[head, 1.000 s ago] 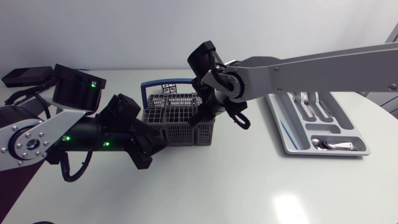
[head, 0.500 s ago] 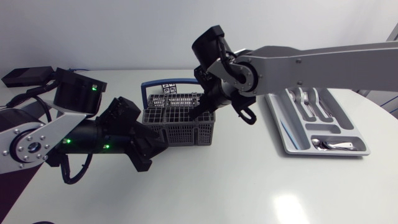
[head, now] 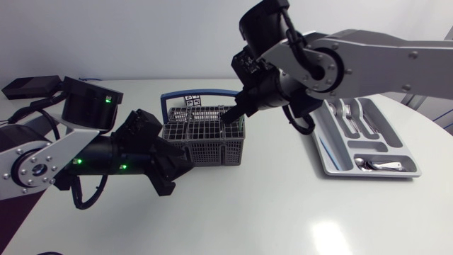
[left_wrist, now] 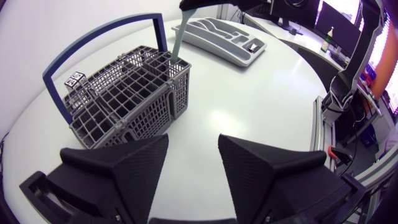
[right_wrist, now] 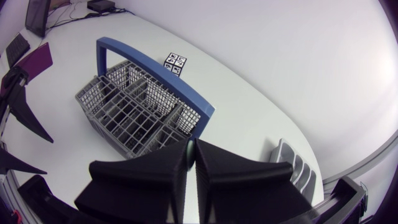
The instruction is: Transfer all utensils from the basket to the drawer tray.
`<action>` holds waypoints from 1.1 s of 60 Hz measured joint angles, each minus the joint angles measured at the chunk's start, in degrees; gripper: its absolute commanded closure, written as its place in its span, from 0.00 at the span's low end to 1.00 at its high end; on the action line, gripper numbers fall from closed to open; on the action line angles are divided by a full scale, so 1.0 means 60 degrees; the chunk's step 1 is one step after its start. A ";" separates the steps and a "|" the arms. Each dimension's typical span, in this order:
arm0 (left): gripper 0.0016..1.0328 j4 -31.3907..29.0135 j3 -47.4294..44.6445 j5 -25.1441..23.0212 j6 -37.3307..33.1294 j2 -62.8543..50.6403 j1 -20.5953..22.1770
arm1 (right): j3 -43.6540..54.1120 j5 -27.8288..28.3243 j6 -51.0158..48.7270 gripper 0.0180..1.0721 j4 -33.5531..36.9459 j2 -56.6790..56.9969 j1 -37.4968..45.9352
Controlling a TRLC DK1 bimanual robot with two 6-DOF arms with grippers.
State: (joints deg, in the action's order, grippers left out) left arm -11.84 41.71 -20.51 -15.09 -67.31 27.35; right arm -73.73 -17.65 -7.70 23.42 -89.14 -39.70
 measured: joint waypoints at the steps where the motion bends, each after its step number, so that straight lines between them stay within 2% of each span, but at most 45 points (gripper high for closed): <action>1: 0.45 0.0011 0.0000 0.0000 0.0000 0.0007 0.0029 | 0.0022 0.0015 0.0000 0.94 0.0000 0.0076 0.0000; 9: 0.36 0.0182 0.0000 0.0000 0.0000 0.0117 0.0233 | 0.0255 0.0576 -0.0087 0.95 -0.0015 0.0900 0.0011; 22: 0.28 0.0233 0.0000 -0.0007 0.0000 0.0397 0.0463 | 0.0634 0.2761 -0.0324 0.94 0.0299 0.2331 0.0364; 28: 0.25 0.0233 0.0000 -0.0270 0.0000 0.0452 0.0535 | 0.1093 0.3796 -0.0506 0.95 0.0419 0.3002 0.0648; 36: 0.25 0.0208 0.0000 -0.0678 -0.0007 0.0539 0.0557 | 0.1872 0.4812 -0.0809 0.95 0.0568 0.3690 0.0674; 47: 0.25 0.0091 0.0000 -0.1191 -0.0113 0.0590 0.0976 | 0.2820 0.6022 -0.1147 0.94 0.0747 0.4138 0.0769; 66: 0.25 0.0055 0.0000 -0.1344 -0.0499 0.0543 0.1585 | 0.3592 0.7606 -0.1228 0.94 0.0805 0.4258 0.0783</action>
State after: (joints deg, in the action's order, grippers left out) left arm -11.51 41.71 -28.58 -18.09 -64.05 36.86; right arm -52.18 27.99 -15.07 28.25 -63.59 -35.00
